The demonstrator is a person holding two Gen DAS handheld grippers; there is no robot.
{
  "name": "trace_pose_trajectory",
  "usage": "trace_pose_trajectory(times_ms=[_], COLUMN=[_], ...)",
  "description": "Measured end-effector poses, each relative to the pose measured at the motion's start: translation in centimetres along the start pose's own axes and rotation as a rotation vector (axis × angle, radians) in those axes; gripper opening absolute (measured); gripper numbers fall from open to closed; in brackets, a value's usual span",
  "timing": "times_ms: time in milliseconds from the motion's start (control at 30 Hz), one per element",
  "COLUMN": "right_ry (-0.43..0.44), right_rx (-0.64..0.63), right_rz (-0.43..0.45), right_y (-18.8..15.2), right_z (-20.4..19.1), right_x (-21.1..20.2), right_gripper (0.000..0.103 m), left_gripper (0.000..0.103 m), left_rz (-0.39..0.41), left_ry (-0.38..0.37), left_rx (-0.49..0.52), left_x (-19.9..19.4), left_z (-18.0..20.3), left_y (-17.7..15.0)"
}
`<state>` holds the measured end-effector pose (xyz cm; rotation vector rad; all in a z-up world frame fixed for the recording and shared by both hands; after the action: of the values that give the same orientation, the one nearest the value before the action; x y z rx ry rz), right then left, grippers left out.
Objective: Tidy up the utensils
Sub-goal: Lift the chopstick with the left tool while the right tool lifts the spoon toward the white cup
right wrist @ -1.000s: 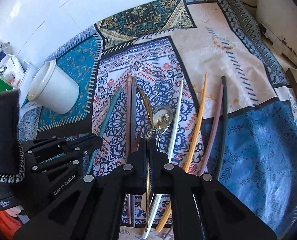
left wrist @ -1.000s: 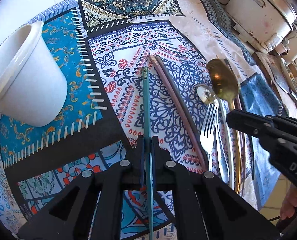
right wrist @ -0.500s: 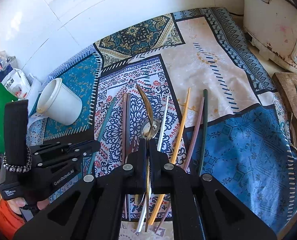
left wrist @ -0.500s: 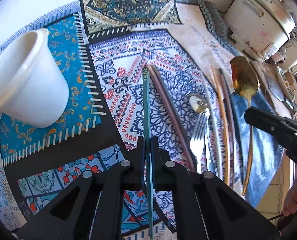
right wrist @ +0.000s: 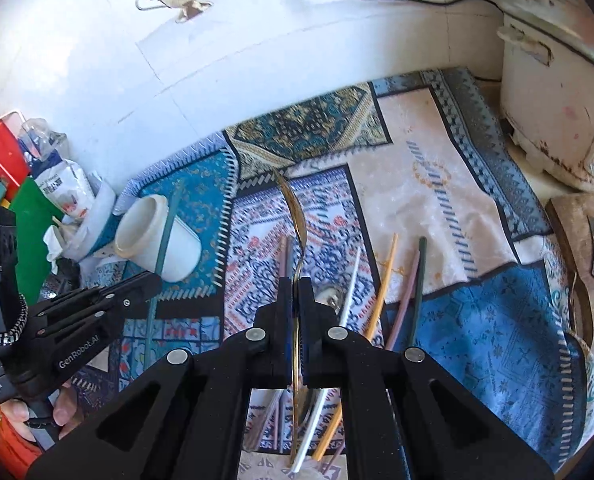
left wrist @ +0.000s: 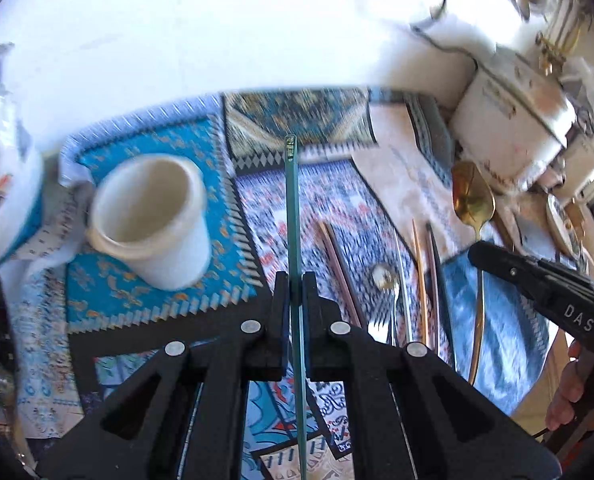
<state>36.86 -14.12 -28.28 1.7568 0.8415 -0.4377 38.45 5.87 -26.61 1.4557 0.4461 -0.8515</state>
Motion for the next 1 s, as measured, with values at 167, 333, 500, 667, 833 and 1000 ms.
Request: trace_pose_trajectory(times_ms=[167, 333, 500, 667, 833, 1000], right_ry=[0.051, 0.102, 0.149, 0.198, 0.241, 0.276], right_rx=[-0.045, -0.080, -0.110, -0.132, -0.161, -0.176], right_rz=[0.055, 0.094, 0.127, 0.170, 0.203, 0.217], right_y=[1.8, 3.6, 5.2, 7.3, 9.0, 9.8], right_z=[-2.2, -4.2, -6.0, -8.1, -10.7, -12.9], right_x=[-0.5, 0.0, 0.8, 1.9, 3.2, 5.5], right_gripper=[0.003, 0.003, 0.003, 0.003, 0.003, 0.003], left_gripper=[0.004, 0.004, 0.004, 0.004, 0.004, 0.004], left_rz=[0.126, 0.230, 0.322, 0.394, 0.457, 0.508], left_ry=[0.066, 0.115, 0.154, 0.183, 0.197, 0.200], left_rx=[-0.020, -0.050, -0.071, -0.100, -0.143, -0.187], left_x=[-3.3, -6.1, -7.7, -8.6, -8.8, -8.3], left_z=[-1.3, -2.9, -4.4, -6.1, -8.3, -10.3], left_y=[2.2, 4.3, 6.3, 7.7, 9.1, 10.0])
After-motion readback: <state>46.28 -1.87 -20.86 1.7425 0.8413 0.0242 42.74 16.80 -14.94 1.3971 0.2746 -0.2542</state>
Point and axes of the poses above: each gripper's, at about its wrist camera, not at the fingertips, and x roughly the way its jaws point, z to its right, y to its top, the point moved 1 cm from there along x, roughly the way its jaws point, and after that the axes turned 7 degrees about z, right-handed, at the moved point
